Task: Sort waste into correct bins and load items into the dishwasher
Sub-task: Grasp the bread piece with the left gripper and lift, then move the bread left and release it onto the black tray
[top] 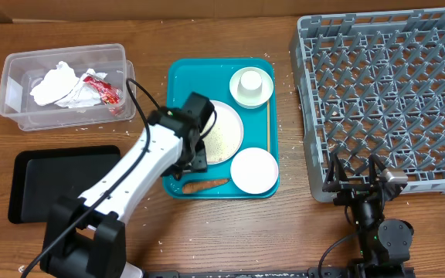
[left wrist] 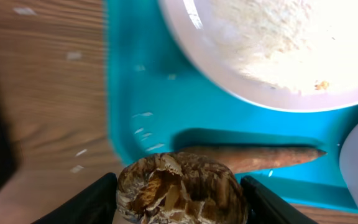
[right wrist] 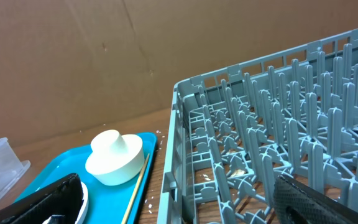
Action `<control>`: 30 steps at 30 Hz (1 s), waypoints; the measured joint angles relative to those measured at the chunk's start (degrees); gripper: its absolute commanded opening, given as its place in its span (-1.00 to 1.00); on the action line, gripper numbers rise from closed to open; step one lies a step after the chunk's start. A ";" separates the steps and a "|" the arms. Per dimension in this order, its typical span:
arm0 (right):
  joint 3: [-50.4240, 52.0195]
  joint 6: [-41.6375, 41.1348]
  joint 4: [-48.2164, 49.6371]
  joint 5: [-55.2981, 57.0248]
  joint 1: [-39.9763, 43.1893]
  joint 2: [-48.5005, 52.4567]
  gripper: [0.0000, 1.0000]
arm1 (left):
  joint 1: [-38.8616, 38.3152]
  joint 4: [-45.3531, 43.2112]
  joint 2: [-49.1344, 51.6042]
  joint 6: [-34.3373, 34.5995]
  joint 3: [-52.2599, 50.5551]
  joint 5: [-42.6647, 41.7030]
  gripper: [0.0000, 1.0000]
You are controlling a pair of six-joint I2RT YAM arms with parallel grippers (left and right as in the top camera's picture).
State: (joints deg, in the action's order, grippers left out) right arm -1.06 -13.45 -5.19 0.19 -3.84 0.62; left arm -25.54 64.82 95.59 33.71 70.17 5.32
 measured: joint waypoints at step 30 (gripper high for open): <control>0.00 -0.02 0.02 0.00 0.00 0.00 1.00 | 41.20 15.72 0.00 1.29 6.25 10.40 1.00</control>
State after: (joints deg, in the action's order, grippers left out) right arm -1.06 -13.47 -5.17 0.19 -3.84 0.62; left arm 15.66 80.53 95.59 35.00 76.42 15.73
